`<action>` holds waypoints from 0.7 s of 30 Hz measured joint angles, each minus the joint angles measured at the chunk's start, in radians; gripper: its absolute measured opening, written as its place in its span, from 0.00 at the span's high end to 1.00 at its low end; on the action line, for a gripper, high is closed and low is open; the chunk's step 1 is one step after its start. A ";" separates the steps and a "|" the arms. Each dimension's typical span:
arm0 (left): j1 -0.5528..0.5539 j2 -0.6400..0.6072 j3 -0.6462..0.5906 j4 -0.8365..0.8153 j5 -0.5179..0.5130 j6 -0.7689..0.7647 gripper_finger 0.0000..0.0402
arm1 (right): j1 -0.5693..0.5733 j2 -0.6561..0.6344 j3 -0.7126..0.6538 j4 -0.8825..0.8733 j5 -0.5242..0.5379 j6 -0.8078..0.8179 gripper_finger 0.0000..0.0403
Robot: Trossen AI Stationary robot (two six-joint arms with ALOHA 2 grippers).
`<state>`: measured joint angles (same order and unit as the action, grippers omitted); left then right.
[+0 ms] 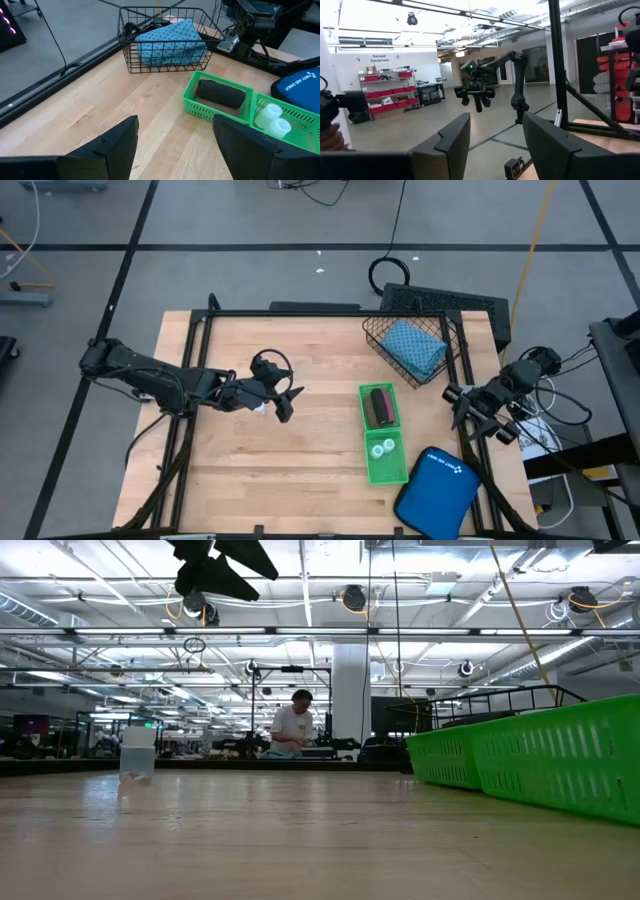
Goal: Pick & Place Medicine items
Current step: Put the transparent pill bottle into the bottom green basket
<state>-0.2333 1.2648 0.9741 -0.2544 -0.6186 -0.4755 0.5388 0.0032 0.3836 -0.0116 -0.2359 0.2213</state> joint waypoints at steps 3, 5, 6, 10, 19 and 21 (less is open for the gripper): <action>0.000 0.000 0.000 0.000 0.000 0.000 0.34 | 0.000 0.000 0.000 0.000 -0.001 0.023 0.57; 0.000 0.000 0.000 0.000 0.000 0.000 0.34 | 0.000 0.000 0.000 0.000 -0.001 0.064 0.57; 0.000 0.000 0.000 0.000 0.000 0.000 0.34 | 0.000 0.000 0.000 0.000 -0.001 0.081 0.57; 0.000 0.000 0.000 0.000 0.000 0.000 0.34 | 0.000 0.000 0.000 -0.011 -0.002 0.097 0.57; 0.000 0.000 0.000 0.026 0.000 0.000 0.34 | 0.000 0.001 -0.019 -0.015 -0.002 0.081 0.56; 0.000 0.000 0.000 0.029 0.000 0.000 0.34 | 0.000 0.001 -0.027 -0.003 -0.002 0.081 0.57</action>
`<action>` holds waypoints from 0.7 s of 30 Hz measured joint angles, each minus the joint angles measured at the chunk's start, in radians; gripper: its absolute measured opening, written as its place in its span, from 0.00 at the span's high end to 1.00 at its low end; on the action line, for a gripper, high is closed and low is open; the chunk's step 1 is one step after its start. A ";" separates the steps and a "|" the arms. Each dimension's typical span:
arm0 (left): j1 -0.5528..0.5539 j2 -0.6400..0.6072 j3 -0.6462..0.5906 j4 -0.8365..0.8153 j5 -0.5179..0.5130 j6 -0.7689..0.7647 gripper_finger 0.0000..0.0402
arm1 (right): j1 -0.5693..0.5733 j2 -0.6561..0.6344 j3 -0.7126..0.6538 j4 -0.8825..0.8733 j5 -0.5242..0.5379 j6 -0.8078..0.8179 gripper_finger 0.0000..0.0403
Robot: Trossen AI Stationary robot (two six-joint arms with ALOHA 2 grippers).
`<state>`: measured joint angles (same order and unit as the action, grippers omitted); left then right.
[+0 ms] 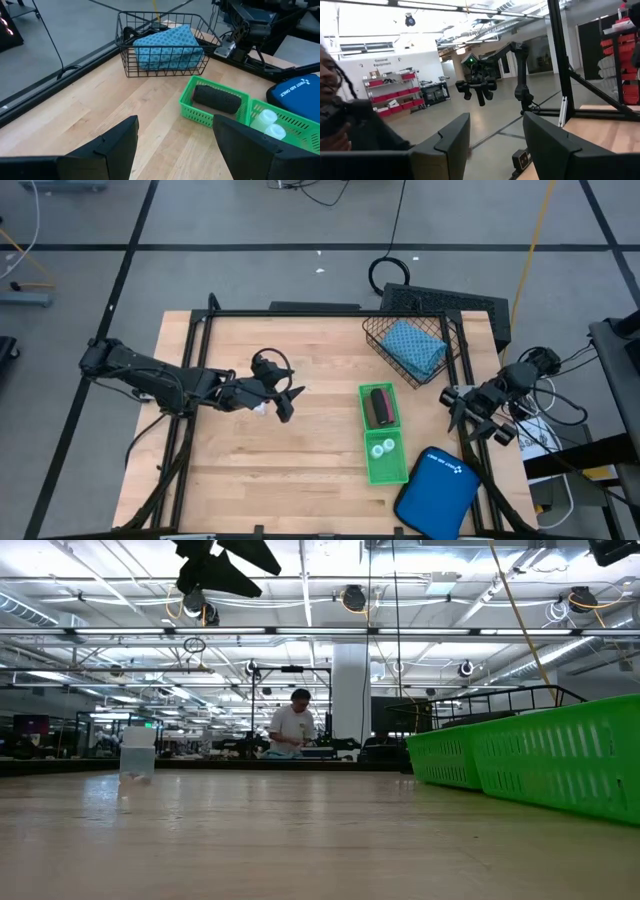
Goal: Pick & Place Medicine items
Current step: Put the transparent pill bottle into the bottom green basket
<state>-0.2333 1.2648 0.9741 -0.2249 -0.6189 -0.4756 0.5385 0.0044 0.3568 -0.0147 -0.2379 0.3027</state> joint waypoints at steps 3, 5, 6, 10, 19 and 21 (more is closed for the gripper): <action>0.000 0.000 0.000 0.000 0.000 0.000 0.34 | 0.000 0.000 -0.012 0.010 -0.002 0.053 0.57; 0.000 0.000 0.000 0.000 0.000 0.000 0.34 | 0.000 0.000 -0.020 0.009 -0.001 0.151 0.58; 0.000 0.000 0.000 0.000 0.000 0.000 0.34 | 0.000 0.000 -0.023 0.011 -0.001 0.198 0.58; 0.000 0.000 0.000 0.000 0.000 0.000 0.34 | 0.000 0.000 -0.044 0.020 0.001 0.234 0.57; 0.031 0.012 0.000 0.182 -0.094 0.099 0.34 | 0.000 0.000 -0.127 0.050 0.125 0.087 0.57; 0.042 0.012 -0.001 0.244 -0.076 0.083 0.34 | 0.000 0.001 -0.147 0.050 0.186 0.055 0.57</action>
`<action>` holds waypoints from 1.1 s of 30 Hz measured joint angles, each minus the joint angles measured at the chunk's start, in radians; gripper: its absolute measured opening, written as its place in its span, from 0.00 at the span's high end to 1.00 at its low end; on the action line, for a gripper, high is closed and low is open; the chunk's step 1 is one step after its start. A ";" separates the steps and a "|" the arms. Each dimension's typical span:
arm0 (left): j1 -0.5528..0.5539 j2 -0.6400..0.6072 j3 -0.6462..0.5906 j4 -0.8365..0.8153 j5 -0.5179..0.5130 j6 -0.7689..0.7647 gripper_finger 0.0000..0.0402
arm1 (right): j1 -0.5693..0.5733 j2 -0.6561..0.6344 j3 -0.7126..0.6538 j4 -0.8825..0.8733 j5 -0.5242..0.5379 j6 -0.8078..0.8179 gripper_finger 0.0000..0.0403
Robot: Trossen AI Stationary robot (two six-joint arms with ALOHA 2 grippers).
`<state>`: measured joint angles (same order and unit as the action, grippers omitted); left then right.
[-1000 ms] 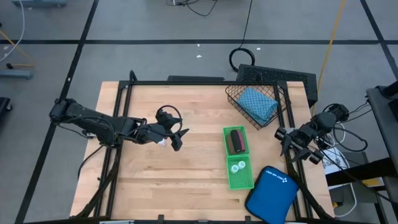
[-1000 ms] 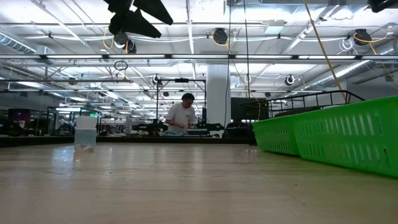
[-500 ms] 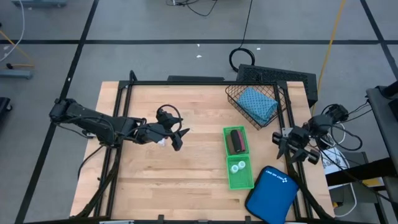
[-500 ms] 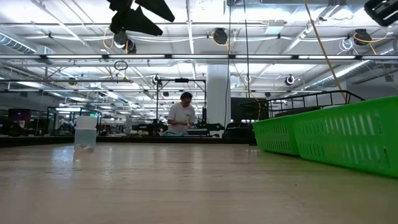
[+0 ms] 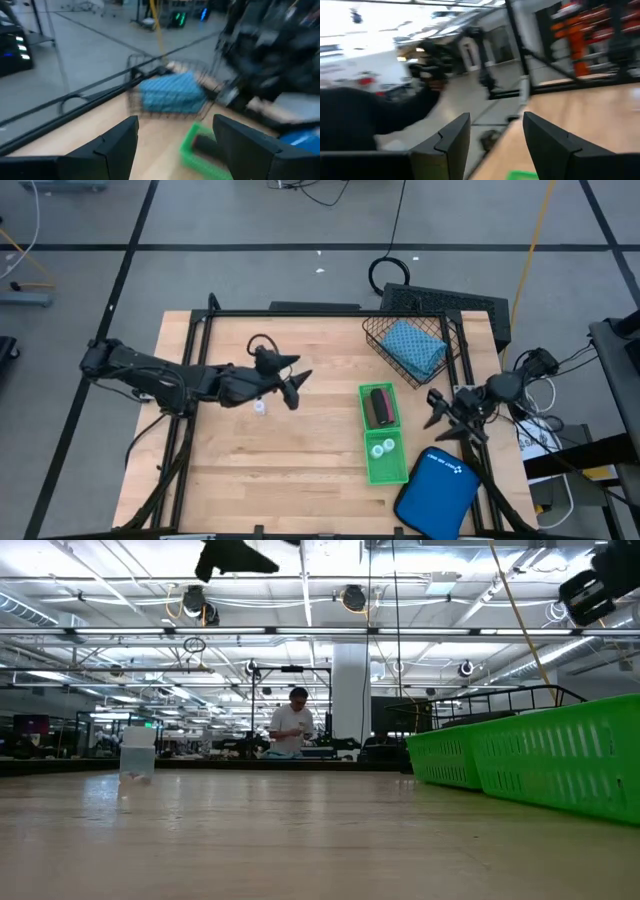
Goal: Pick & Place Medicine items
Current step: Put the transparent pill bottle into the bottom green basket
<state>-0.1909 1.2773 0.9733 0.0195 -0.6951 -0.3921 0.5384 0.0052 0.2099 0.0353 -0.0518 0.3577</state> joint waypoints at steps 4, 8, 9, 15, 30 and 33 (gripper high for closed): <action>0.026 0.000 0.001 0.037 0.049 0.011 0.34 | 0.000 0.000 -0.026 0.023 0.156 -0.051 0.57; 0.042 0.013 0.001 0.028 0.109 -0.073 0.34 | 0.000 0.000 -0.051 0.102 0.273 -0.143 0.57; 0.047 0.016 0.003 -0.005 0.150 -0.112 0.34 | 0.000 0.000 -0.056 0.128 0.288 -0.173 0.57; 0.054 0.015 0.164 -0.657 0.256 -0.380 0.35 | -0.001 0.000 -0.067 0.220 0.291 -0.293 0.58; -0.371 -0.046 0.029 -1.209 -0.206 -1.125 0.47 | -0.001 0.000 -0.067 0.240 0.471 -0.487 0.58; -0.416 -0.047 -0.067 -1.098 -0.117 -1.212 0.47 | -0.001 0.000 -0.067 0.240 0.471 -0.525 0.58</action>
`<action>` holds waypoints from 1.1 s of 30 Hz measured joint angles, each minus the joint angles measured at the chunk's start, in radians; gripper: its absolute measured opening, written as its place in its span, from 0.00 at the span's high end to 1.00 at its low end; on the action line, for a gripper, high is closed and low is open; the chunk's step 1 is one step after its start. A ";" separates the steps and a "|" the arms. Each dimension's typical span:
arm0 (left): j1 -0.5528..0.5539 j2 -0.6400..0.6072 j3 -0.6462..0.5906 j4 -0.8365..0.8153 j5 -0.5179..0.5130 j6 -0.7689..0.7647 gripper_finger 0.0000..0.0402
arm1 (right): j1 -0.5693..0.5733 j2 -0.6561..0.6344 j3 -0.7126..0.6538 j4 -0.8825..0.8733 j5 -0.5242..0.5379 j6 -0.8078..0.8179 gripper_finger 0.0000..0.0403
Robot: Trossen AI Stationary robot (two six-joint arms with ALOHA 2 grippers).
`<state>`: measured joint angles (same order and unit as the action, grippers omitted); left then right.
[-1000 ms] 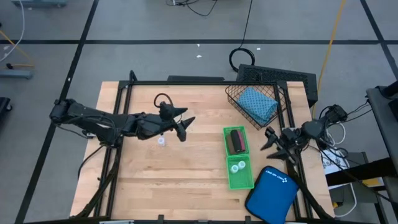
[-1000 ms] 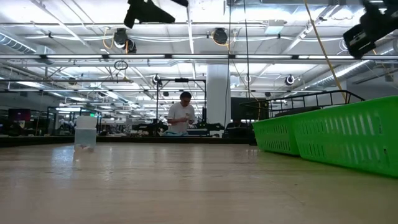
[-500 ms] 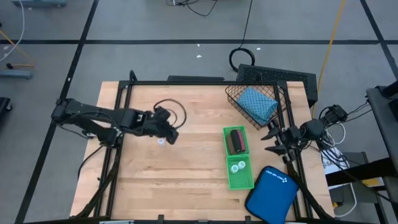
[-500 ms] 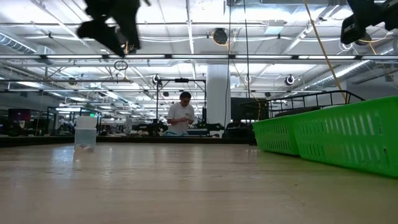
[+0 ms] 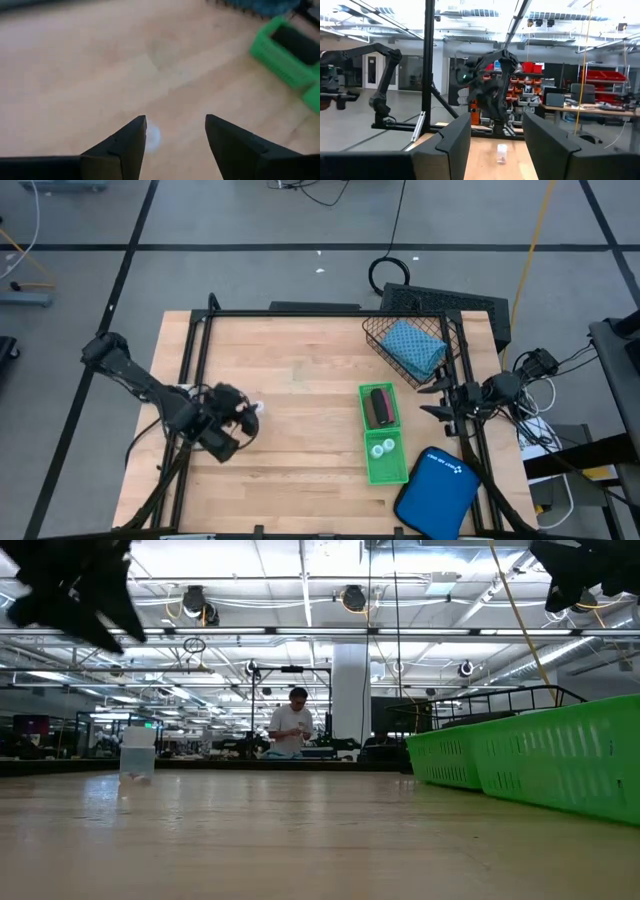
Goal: Pick & Place Medicine items
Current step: Put the transparent pill bottle into the bottom green basket
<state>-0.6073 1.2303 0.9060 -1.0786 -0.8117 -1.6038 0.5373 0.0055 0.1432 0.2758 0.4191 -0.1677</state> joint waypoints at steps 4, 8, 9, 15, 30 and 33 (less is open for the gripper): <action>-0.044 0.014 -0.159 0.220 0.014 -0.085 0.47 | 0.000 0.000 0.000 0.006 0.000 -0.041 0.58; -0.059 0.025 -0.329 0.503 0.021 -0.101 0.47 | 0.000 0.000 0.000 0.012 0.000 -0.062 0.59; -0.054 0.037 -0.366 0.575 0.031 -0.100 0.47 | 0.000 0.000 0.000 0.015 0.000 -0.063 0.59; -0.048 0.093 -0.483 0.746 0.150 -0.165 0.47 | 0.000 0.000 0.000 0.027 0.000 -0.084 0.59; -0.021 0.308 -0.499 0.793 0.013 0.135 0.47 | 0.000 0.001 0.000 0.034 0.000 -0.084 0.60; 0.005 0.336 -0.499 0.809 -0.009 0.167 0.47 | 0.000 0.001 0.000 0.039 0.000 -0.084 0.60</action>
<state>-0.6020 1.5667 0.4072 -0.2693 -0.8204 -1.4371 0.5374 0.0067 0.1432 0.3151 0.4187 -0.2520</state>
